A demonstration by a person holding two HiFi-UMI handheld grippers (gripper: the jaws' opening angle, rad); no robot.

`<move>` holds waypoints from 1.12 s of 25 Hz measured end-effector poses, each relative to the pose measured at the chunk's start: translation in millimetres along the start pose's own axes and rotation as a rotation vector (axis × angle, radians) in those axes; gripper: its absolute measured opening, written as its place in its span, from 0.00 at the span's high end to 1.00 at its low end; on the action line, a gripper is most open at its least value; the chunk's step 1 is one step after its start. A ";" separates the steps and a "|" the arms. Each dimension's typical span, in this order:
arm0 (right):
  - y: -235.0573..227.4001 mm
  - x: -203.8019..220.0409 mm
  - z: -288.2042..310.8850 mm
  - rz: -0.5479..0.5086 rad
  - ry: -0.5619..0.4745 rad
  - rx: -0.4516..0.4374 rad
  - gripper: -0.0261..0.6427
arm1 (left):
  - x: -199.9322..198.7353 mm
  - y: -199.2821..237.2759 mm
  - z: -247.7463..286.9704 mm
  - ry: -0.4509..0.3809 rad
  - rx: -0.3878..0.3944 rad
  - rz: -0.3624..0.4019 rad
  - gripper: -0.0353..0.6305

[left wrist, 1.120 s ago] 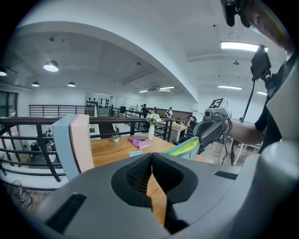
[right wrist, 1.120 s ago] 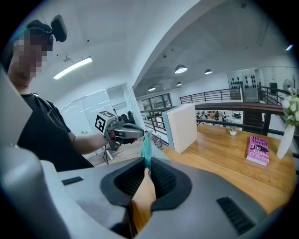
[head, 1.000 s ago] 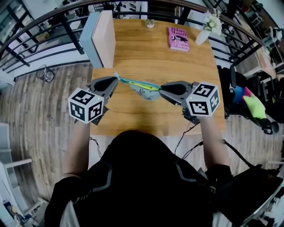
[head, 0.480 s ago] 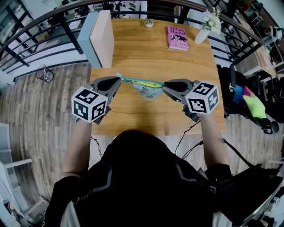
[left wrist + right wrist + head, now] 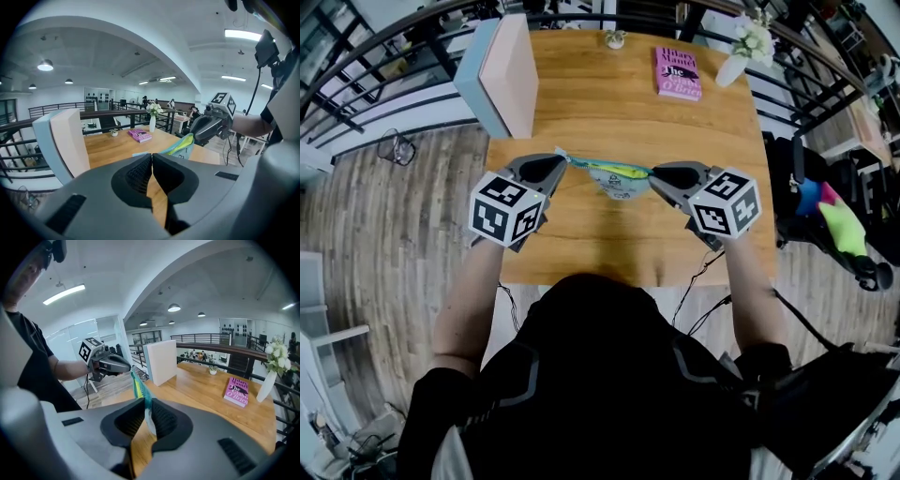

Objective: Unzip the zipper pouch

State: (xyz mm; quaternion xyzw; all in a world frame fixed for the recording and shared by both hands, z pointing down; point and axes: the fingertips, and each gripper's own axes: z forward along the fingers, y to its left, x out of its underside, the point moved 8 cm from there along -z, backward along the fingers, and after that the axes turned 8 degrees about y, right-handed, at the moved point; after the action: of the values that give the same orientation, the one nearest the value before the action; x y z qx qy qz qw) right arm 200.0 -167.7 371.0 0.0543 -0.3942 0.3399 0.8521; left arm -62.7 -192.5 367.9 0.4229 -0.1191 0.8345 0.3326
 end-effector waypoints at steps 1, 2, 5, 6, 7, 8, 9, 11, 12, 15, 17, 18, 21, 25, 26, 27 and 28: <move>-5.2 1.4 1.6 -0.006 0.005 0.004 0.88 | -1.7 0.7 7.1 0.015 -0.006 0.008 0.90; -11.2 2.3 3.5 -0.014 0.008 0.010 0.88 | -3.9 1.4 13.2 0.024 -0.009 0.013 0.90; -34.6 4.4 10.4 -0.032 0.006 0.021 0.88 | -12.7 3.7 28.3 0.012 -0.026 -0.003 0.90; -43.7 5.6 13.2 -0.033 0.004 0.021 0.88 | -15.3 3.7 34.3 0.008 -0.038 -0.007 0.90; -52.7 6.8 16.0 -0.031 0.001 0.021 0.88 | -17.2 3.2 40.7 0.010 -0.054 -0.007 0.90; -61.5 7.6 19.0 -0.028 -0.003 0.020 0.88 | -18.7 2.6 47.2 0.015 -0.071 -0.004 0.90; -70.0 7.3 21.9 -0.027 -0.009 0.022 0.88 | -20.3 2.9 53.4 0.018 -0.088 -0.002 0.90; -85.0 4.9 29.1 -0.041 -0.025 0.027 0.88 | -23.5 6.6 63.3 0.012 -0.119 -0.010 0.90; -90.8 4.6 34.0 -0.057 -0.032 0.026 0.88 | -24.2 9.4 67.2 0.001 -0.134 -0.017 0.90; -98.7 15.1 52.5 -0.130 -0.038 -0.011 0.88 | -18.5 15.7 76.6 -0.043 -0.173 -0.023 0.90; -98.3 31.2 66.9 -0.167 -0.022 -0.049 0.88 | -4.0 16.6 85.2 -0.023 -0.181 -0.032 0.90; -97.6 40.9 74.2 -0.172 -0.006 -0.065 0.88 | 5.9 15.4 90.6 0.006 -0.178 -0.039 0.90; -97.3 67.1 91.7 -0.144 0.057 -0.120 0.88 | 32.9 8.6 105.6 0.090 -0.166 -0.045 0.90; -85.2 91.6 100.7 -0.082 0.102 -0.194 0.88 | 62.3 -4.0 106.9 0.164 -0.136 -0.063 0.90; -83.1 95.9 101.3 -0.076 0.112 -0.199 0.88 | 67.2 -7.2 106.9 0.174 -0.126 -0.070 0.90; -81.2 100.0 102.0 -0.070 0.121 -0.203 0.88 | 71.6 -10.3 107.1 0.182 -0.117 -0.076 0.90; -78.9 104.1 102.9 -0.064 0.130 -0.206 0.88 | 75.8 -13.1 107.0 0.191 -0.109 -0.081 0.90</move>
State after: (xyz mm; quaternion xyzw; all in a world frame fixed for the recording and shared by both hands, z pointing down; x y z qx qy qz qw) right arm 231.4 -209.2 528.9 -0.0431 -0.3690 0.2729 0.8874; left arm -19.0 -199.6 492.1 0.3271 -0.1147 0.8491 0.3986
